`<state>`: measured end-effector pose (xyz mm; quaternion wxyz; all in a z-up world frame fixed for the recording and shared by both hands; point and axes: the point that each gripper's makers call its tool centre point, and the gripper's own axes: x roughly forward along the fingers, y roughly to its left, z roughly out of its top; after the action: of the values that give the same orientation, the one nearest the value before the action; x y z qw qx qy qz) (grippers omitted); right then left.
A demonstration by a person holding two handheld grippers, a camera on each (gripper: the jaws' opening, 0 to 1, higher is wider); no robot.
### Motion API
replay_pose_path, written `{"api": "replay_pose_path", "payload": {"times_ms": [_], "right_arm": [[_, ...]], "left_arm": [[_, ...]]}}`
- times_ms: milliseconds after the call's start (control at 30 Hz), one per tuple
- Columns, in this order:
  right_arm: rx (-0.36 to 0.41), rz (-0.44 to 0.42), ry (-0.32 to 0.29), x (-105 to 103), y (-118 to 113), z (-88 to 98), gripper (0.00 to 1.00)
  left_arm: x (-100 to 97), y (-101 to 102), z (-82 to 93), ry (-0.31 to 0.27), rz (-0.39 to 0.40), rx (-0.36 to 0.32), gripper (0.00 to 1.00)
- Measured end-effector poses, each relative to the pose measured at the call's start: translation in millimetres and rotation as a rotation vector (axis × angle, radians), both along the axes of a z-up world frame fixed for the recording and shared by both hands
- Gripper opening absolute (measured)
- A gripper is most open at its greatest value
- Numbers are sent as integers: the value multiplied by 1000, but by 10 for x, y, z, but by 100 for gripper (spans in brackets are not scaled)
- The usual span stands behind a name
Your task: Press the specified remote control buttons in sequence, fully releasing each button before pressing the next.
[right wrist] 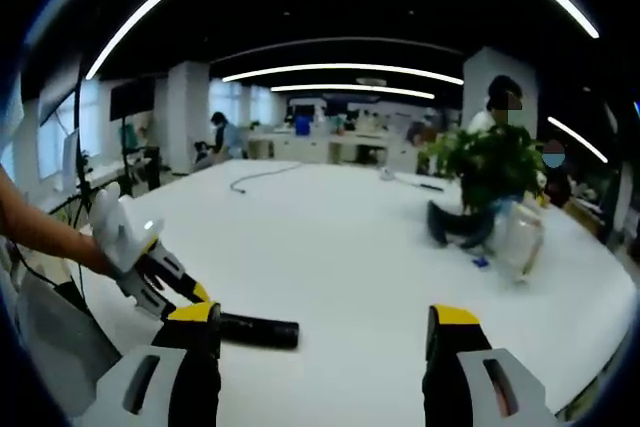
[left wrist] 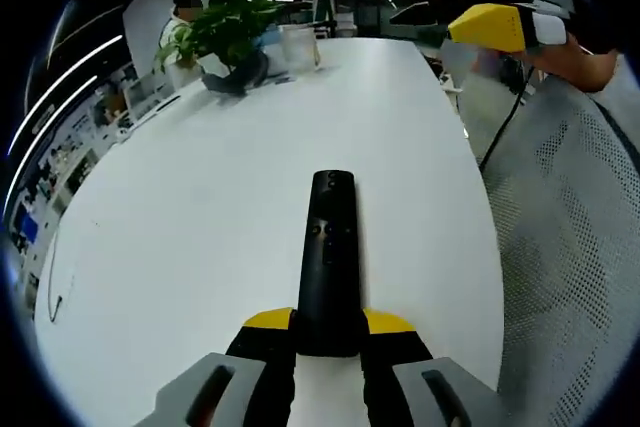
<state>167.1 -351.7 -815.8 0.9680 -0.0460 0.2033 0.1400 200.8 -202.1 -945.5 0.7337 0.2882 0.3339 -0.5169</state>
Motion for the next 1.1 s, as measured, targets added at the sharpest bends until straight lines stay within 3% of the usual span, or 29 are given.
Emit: {"api": "replay_pose_path", "payload": {"times_ms": [567, 1100], "right_arm": [[-10, -2, 28, -1, -6, -57, 83], [-19, -2, 53, -3, -8, -105, 82]], "left_arm": [[879, 52, 64, -58, 3, 47, 23], [1444, -8, 78, -92, -21, 86, 23]]}}
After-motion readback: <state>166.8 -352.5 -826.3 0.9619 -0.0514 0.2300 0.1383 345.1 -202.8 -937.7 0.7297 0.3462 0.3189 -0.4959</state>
